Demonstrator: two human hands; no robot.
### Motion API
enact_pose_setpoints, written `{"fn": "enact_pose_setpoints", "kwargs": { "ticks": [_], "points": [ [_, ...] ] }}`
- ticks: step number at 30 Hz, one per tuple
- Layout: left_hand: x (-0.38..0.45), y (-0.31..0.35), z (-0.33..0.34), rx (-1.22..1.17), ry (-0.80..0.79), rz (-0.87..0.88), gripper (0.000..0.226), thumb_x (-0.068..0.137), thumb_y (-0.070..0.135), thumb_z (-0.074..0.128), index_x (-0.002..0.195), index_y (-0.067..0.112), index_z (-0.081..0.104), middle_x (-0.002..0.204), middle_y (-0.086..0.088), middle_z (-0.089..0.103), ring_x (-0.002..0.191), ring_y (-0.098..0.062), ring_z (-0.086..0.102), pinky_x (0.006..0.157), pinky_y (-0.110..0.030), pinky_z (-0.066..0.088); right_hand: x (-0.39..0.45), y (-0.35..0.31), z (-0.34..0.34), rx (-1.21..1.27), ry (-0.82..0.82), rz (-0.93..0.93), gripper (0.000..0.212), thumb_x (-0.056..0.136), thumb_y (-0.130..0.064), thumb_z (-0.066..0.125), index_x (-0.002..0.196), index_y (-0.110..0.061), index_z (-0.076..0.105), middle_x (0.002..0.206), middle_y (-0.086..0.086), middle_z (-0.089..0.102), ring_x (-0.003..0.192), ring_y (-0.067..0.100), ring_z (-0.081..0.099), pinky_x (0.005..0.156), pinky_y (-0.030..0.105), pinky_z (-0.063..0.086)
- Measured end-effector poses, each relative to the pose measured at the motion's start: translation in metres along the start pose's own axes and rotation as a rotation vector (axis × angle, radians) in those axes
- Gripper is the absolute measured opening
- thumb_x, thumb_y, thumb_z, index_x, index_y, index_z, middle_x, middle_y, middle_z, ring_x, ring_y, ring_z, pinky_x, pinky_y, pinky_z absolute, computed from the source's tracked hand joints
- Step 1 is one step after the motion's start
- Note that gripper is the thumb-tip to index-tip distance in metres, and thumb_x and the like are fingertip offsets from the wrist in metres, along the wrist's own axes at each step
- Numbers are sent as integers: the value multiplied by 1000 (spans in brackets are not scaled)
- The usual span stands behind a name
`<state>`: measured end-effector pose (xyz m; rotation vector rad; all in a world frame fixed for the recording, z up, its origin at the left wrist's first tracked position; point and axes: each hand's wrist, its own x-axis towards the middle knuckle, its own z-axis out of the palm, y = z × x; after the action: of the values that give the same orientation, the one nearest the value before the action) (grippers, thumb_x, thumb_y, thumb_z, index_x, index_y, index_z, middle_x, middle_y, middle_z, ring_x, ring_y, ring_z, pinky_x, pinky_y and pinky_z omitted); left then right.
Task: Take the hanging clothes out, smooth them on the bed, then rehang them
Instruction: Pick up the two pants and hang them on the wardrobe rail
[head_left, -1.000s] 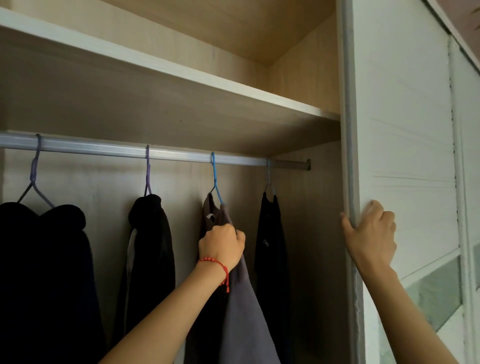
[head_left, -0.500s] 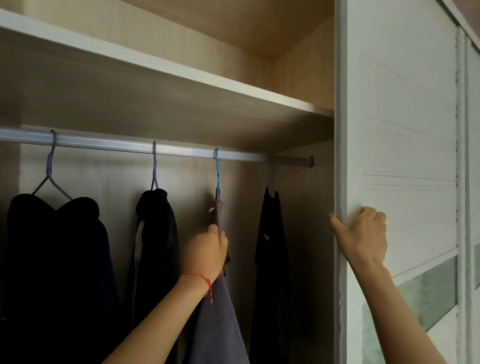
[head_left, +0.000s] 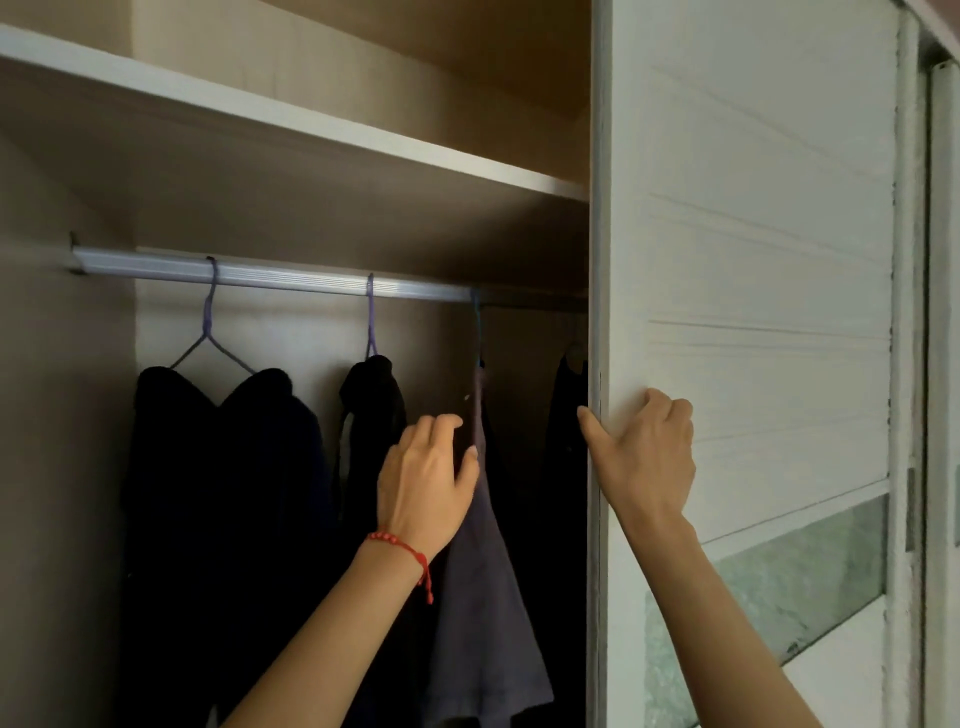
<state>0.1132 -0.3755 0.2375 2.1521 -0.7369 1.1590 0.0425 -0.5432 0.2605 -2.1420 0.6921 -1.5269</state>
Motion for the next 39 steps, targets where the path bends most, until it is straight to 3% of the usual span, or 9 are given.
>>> {"fn": "enact_pose_setpoints", "kwargs": {
  "ticks": [7,16,24,28,32,36,39],
  "points": [
    [-34,-16,-99,15,246,115,37,83,33,42,106,11,61,103,-5,67,97,-24,63,82,-36,47,-51,-57,-10,52,-38,-28,68,82,-49,60,126,-1,40,123,15,43,112,31,47,82,40,46],
    [-58,-46,-203,55,383,201,33,85,29,44,107,11,62,110,-7,66,108,-24,60,92,-37,45,-118,-138,-22,81,-105,-77,69,82,-52,58,125,-2,40,122,14,42,111,30,45,79,38,46],
    [-76,-88,-265,55,641,241,29,86,21,50,111,9,60,121,-12,62,121,-23,49,104,-38,34,-178,-194,-21,107,-118,-200,70,86,-57,48,131,-5,36,122,11,41,112,27,43,71,33,43],
    [-81,-119,-280,33,597,122,46,88,28,44,128,6,48,139,-13,47,134,-24,36,112,-34,25,-200,-215,-17,185,-97,-283,65,88,-56,44,130,-7,40,118,9,43,105,25,47,66,29,36],
    [-85,-136,-284,-249,430,-23,58,90,34,37,143,15,26,150,-4,31,136,-7,24,107,-11,20,-217,-232,-10,349,-83,-351,63,88,-56,37,130,-8,44,116,8,47,99,25,53,66,28,40],
    [-88,-146,-278,-437,347,-107,58,90,35,30,146,21,21,150,3,32,138,-10,31,109,-23,28,-230,-246,-2,489,-79,-399,65,84,-52,30,126,-7,50,107,7,50,84,22,57,61,29,47],
    [-89,-148,-276,-515,370,-114,55,91,34,29,144,23,24,150,6,33,138,-3,29,112,-15,26,-237,-254,0,563,-81,-437,59,86,-49,33,125,-9,52,102,2,50,76,15,55,58,27,47]
  ]
}}
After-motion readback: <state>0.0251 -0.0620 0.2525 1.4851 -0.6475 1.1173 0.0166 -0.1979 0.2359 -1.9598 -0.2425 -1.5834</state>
